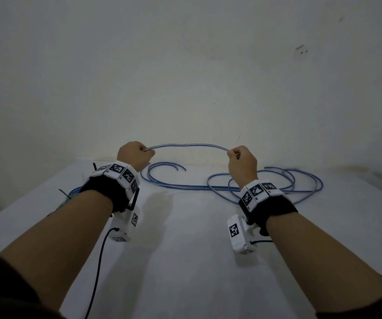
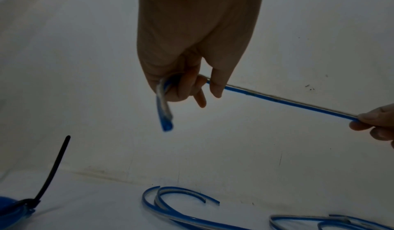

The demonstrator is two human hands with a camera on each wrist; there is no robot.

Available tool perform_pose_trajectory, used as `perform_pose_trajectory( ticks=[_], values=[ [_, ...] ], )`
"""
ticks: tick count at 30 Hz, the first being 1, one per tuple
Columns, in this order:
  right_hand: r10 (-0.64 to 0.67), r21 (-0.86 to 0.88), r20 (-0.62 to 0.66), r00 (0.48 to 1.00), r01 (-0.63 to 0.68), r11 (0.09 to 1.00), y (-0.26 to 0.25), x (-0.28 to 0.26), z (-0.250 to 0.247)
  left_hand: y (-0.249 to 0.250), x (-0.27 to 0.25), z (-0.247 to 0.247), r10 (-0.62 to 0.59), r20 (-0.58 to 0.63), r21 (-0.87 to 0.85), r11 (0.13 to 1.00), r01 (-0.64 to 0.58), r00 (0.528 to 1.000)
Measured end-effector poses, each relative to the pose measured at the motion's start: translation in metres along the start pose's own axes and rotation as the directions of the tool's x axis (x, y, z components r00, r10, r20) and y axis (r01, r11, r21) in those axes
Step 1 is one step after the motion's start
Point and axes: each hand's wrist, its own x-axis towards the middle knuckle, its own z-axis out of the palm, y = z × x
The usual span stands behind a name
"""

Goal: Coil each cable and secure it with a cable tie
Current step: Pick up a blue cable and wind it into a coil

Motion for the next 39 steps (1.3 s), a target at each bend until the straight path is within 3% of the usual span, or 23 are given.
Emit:
perform_pose_trajectory(
  ticks=[3, 10, 19, 25, 28, 32, 35, 37, 39],
  values=[
    [0.0, -0.002, 0.012, 1.0, 0.0, 1.0, -0.002, -0.001, 0.002, -0.002, 0.0, -0.003, -0.008, -0.031, -0.023, 1.0, 0.007, 0.999],
    [0.017, 0.014, 0.009, 1.0, -0.017, 1.0, -0.005, 0.001, 0.006, -0.013, 0.003, -0.012, -0.028, 0.023, -0.028, 0.999, 0.028, 0.999],
    [-0.004, 0.013, 0.025, 1.0, 0.003, 1.0, -0.01, -0.001, 0.012, -0.008, 0.007, -0.024, 0.004, -0.263, -0.149, 0.988, -0.045, 0.965],
    [-0.012, 0.042, -0.015, 1.0, 0.012, 0.999, -0.012, 0.002, 0.012, -0.009, 0.007, -0.037, -0.034, -0.064, -0.136, 0.99, 0.025, 0.997],
    [-0.043, 0.02, -0.037, 0.998, 0.044, 0.999, -0.01, 0.001, 0.011, -0.006, 0.005, -0.036, -0.089, -0.027, -0.258, 0.963, 0.079, 0.996],
    [-0.017, -0.064, -0.014, 1.0, 0.016, 0.998, -0.005, 0.002, 0.011, 0.001, 0.007, -0.033, -0.156, 0.075, -0.604, 0.779, 0.169, 0.985],
    [0.002, -0.157, 0.019, 1.0, 0.001, 0.988, 0.001, 0.004, 0.011, 0.001, 0.012, -0.031, -0.164, 0.143, -0.742, 0.635, 0.215, 0.976],
    [0.009, -0.189, 0.035, 0.999, -0.002, 0.982, 0.001, 0.004, 0.011, 0.001, 0.013, -0.03, -0.153, 0.13, -0.764, 0.615, 0.197, 0.98],
    [0.033, -0.218, 0.031, 0.999, -0.025, 0.976, 0.0, 0.003, 0.01, 0.002, 0.011, -0.03, -0.119, 0.089, -0.737, 0.66, 0.146, 0.989]
  ],
)
